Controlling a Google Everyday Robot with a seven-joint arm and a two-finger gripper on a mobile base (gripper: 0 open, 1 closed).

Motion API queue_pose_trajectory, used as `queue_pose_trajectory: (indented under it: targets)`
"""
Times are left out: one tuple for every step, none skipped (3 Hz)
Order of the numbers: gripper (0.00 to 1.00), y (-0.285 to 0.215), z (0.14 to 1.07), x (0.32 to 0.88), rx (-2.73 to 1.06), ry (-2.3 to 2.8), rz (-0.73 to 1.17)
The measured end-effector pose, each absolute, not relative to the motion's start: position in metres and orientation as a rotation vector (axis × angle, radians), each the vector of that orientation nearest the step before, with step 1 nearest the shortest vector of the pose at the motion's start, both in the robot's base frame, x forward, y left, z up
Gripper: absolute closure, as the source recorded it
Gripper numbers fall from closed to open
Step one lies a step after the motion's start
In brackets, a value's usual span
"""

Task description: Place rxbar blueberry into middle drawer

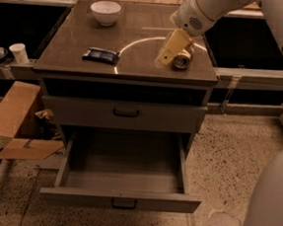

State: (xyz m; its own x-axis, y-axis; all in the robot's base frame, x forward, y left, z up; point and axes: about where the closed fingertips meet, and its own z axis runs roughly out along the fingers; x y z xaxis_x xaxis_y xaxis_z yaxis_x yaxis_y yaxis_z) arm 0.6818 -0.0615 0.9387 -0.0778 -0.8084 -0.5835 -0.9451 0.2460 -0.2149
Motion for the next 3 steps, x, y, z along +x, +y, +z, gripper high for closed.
queue_pose_trajectory:
  targets:
    - [0.00, -0.062, 0.939, 0.682, -1.595, 1.917, 0.291]
    - [0.00, -0.039, 0.925, 0.706, -1.602, 1.890, 0.323]
    - [0.00, 0.007, 0.891, 0.756, -1.548, 1.851, 0.424]
